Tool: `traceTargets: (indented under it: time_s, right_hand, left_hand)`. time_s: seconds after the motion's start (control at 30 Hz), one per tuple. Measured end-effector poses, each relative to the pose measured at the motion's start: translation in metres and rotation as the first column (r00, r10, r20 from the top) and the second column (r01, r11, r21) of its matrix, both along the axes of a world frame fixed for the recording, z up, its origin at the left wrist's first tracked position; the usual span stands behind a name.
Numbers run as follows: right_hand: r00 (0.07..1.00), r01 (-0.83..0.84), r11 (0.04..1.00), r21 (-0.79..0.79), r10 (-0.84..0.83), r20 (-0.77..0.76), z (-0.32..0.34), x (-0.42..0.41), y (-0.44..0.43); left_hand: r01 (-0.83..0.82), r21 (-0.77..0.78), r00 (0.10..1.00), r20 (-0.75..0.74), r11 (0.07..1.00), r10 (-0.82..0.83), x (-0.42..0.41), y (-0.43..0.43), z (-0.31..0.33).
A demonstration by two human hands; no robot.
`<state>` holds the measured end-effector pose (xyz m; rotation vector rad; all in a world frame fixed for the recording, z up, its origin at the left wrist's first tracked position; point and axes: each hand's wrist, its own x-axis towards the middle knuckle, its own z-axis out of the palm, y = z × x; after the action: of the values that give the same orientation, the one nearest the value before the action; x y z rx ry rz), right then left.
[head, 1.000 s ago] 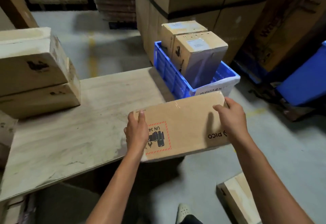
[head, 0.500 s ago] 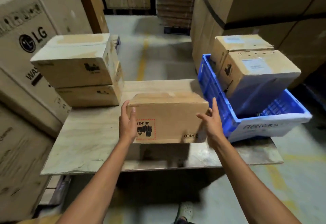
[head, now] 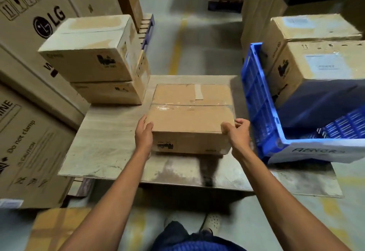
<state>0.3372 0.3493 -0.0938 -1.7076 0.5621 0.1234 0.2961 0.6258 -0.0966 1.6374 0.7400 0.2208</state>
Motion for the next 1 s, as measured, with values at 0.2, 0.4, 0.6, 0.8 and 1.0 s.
traceTargets:
  time_s: [0.2, 0.4, 0.6, 0.8, 1.0]
  right_hand:
    - [0.998, -0.048, 0.998, -0.042, 0.046, -0.045, -0.01, 0.003, 0.017]
    - [0.998, -0.035, 0.997, -0.062, 0.032, -0.058, -0.005, 0.005, 0.034]
    - [0.961, -0.159, 0.693, -0.703, 0.272, 0.05, 0.005, 0.006, 0.057]
    - [0.701, -0.239, 0.506, -0.829, 0.68, 0.212, -0.008, -0.014, 0.114]
    - [0.662, -0.138, 0.468, -0.873, 0.699, 0.27, -0.027, -0.014, 0.13]
  left_hand:
    - [0.05, -0.06, 0.997, -0.058, 0.997, -0.054, 0.007, 0.024, -0.013]
    - [0.253, 0.095, 0.966, -0.084, 0.963, -0.246, 0.004, 0.058, -0.013]
    - [0.327, 0.751, 0.878, -0.018, 0.573, -0.478, 0.018, 0.074, -0.02]
    - [0.327, 0.855, 0.691, 0.074, 0.402, -0.719, 0.012, 0.047, -0.026]
    - [0.338, 0.859, 0.68, 0.06, 0.385, -0.731, 0.008, 0.047, -0.031]
